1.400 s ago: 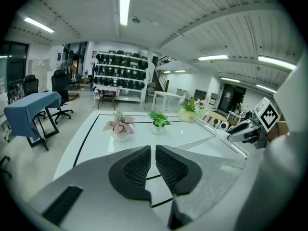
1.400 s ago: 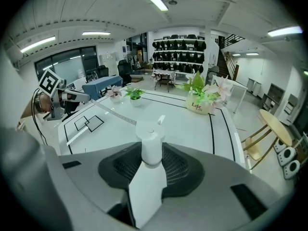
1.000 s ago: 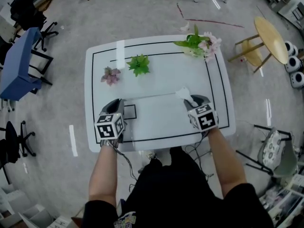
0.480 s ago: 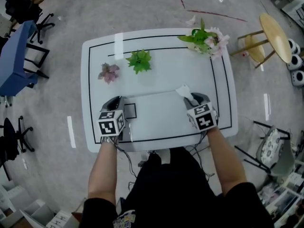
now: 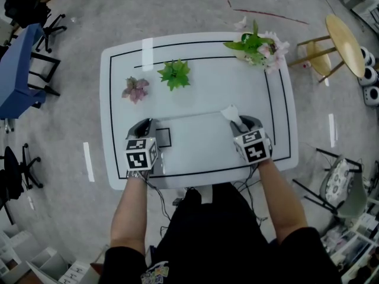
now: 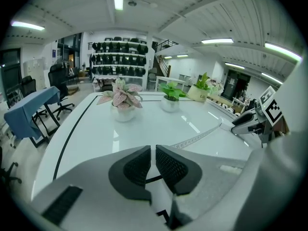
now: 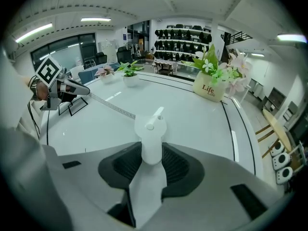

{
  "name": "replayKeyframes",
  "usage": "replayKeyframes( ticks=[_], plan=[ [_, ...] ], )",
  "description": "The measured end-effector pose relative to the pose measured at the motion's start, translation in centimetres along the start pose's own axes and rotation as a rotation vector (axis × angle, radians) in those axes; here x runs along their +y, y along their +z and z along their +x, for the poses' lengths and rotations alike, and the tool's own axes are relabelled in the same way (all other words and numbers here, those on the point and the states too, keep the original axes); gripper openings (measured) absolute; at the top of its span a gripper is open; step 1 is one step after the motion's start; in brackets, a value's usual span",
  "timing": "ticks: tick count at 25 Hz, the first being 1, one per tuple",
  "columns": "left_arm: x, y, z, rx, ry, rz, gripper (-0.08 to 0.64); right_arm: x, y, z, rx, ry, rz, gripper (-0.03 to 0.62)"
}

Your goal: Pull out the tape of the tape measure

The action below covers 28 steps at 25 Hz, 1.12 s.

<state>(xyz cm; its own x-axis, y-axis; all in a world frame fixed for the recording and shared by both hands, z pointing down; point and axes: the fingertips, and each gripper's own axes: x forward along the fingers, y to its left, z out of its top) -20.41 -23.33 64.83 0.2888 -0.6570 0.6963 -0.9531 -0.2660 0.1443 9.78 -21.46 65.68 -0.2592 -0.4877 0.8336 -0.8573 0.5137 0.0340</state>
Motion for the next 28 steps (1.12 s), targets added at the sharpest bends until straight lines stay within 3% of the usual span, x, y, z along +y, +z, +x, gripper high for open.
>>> replayKeyframes(
  ticks=[14,28],
  plan=[
    [-0.8,-0.3,0.2,-0.006,-0.019,0.035,0.043,0.1,0.0,0.0,-0.008,-0.012,-0.02,0.127],
    [-1.6,-0.3,0.5,0.0,-0.051,0.043,0.126,0.1,0.0,0.1,-0.01,-0.011,-0.046,0.129]
  ],
)
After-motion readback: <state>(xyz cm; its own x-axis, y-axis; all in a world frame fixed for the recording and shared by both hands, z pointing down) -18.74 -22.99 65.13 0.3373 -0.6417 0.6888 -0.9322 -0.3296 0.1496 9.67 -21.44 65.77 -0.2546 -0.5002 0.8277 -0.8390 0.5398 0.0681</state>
